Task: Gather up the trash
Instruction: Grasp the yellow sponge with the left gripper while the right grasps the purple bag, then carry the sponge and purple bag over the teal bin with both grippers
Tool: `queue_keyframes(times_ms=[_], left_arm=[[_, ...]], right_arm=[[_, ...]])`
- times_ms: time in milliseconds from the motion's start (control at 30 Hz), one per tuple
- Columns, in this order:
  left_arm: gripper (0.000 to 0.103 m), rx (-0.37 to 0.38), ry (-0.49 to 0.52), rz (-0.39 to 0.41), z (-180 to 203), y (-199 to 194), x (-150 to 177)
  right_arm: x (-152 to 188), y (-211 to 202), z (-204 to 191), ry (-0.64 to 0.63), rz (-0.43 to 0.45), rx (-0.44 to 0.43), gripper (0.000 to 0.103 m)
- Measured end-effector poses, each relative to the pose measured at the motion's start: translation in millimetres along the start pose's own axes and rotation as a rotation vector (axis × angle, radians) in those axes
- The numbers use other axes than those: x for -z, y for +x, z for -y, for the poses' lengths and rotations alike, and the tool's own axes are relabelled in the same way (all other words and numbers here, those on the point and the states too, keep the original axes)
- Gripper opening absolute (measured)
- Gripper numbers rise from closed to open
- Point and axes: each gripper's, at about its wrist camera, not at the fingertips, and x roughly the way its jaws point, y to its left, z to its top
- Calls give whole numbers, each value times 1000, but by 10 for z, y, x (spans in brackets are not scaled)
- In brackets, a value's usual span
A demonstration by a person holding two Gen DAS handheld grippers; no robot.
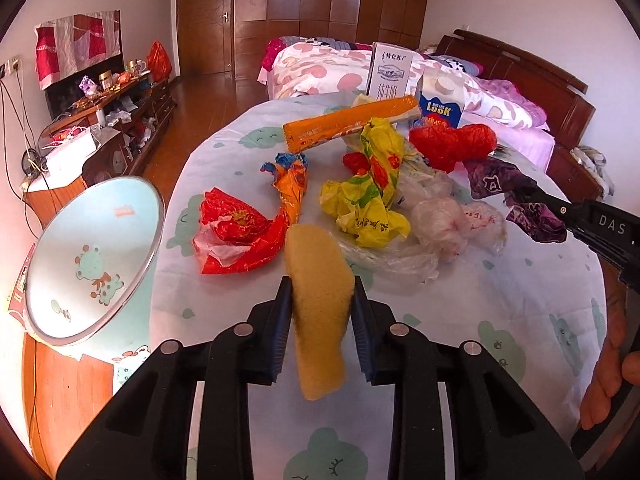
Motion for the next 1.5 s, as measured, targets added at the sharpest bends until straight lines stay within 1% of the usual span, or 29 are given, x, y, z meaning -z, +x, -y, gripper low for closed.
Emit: queue_keyframes(times_ms=[133, 233, 333, 400, 500, 700, 900, 1033, 1167, 1500], left_arm=[[28, 17, 17, 56, -2, -200, -47], [28, 19, 7, 79, -46, -309, -77], [28, 17, -14, 95, -131, -395, -96], [28, 10, -23, 110, -183, -454, -110], [28, 0, -40, 131, -278, -540, -129], [28, -9, -77, 155, -485, -657, -134], [28, -37, -116, 151, -690, -661, -124], [28, -70, -130, 158, -831, -685, -131], [28, -97, -168, 171, -1040, -739, -159], [28, -193, -245, 191, -1558, -819, -191]], right_arm=[[13, -220, 32, -8, 52, 37, 9], [-5, -391, 22, -15, 102, 54, 9], [-37, -559, -60, -34, 151, 52, 9], [-43, -667, -167, -68, 192, 53, 9], [-23, -751, -326, -121, 225, 41, 9], [33, -699, -500, -154, 194, 7, 9], [102, -656, -721, -204, 175, -20, 9], [148, -583, -857, -223, 149, -38, 9], [190, -521, -1042, -258, 134, -60, 9], [305, -314, -1620, -363, 99, -124, 9]])
